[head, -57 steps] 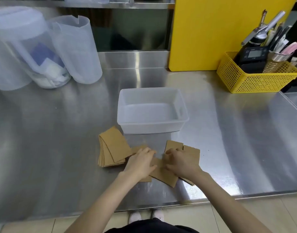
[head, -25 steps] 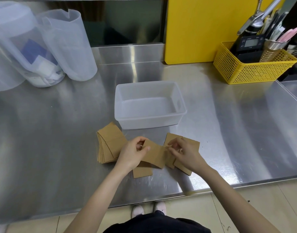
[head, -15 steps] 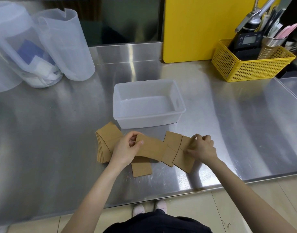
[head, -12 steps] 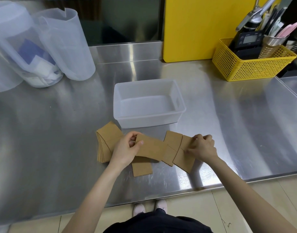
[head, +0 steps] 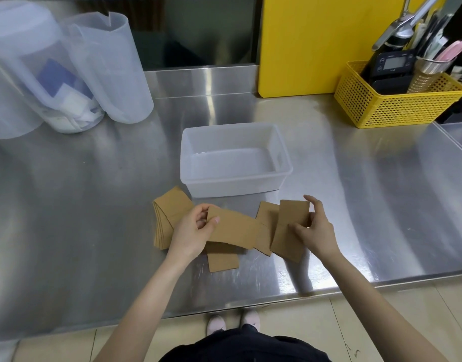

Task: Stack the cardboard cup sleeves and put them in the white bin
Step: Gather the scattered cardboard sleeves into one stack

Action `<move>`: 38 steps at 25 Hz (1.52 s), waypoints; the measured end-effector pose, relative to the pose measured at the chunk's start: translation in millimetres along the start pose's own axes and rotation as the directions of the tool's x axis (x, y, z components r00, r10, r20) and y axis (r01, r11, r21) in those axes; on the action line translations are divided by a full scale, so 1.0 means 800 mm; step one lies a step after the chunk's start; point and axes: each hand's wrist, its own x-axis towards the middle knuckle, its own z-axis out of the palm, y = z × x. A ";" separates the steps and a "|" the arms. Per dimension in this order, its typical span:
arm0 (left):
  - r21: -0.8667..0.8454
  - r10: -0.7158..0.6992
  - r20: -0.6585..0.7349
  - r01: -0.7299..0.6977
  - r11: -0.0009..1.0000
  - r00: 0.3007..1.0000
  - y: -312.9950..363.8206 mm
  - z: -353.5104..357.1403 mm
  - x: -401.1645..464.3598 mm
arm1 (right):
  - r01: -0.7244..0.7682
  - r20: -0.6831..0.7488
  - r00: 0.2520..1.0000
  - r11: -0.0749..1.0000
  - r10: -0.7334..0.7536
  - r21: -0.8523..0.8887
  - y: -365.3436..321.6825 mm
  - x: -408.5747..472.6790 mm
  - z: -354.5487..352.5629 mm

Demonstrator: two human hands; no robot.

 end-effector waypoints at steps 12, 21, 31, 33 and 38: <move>-0.191 -0.054 -0.044 0.045 0.981 0.998 0.006 -0.011 -0.004 | 0.361 0.247 0.907 0.932 -0.341 -0.037 -0.099 -0.019 0.015; -0.242 -0.072 0.018 0.074 0.967 0.997 0.003 -0.008 -0.011 | 0.486 0.336 0.849 0.852 -0.407 -0.195 -0.115 -0.016 0.064; -0.280 -0.045 0.017 0.048 0.959 0.999 -0.004 -0.001 -0.015 | 0.500 0.331 0.843 0.846 -0.424 -0.188 -0.108 -0.019 0.075; -0.274 -0.064 -0.005 0.060 0.960 0.998 -0.007 -0.005 -0.015 | 0.442 0.285 0.878 0.880 -0.385 -0.173 -0.100 -0.012 0.063; -0.319 -0.067 -0.060 0.044 0.947 0.996 -0.009 -0.021 -0.018 | 0.187 0.203 0.973 0.892 -0.110 -0.411 -0.053 0.026 0.034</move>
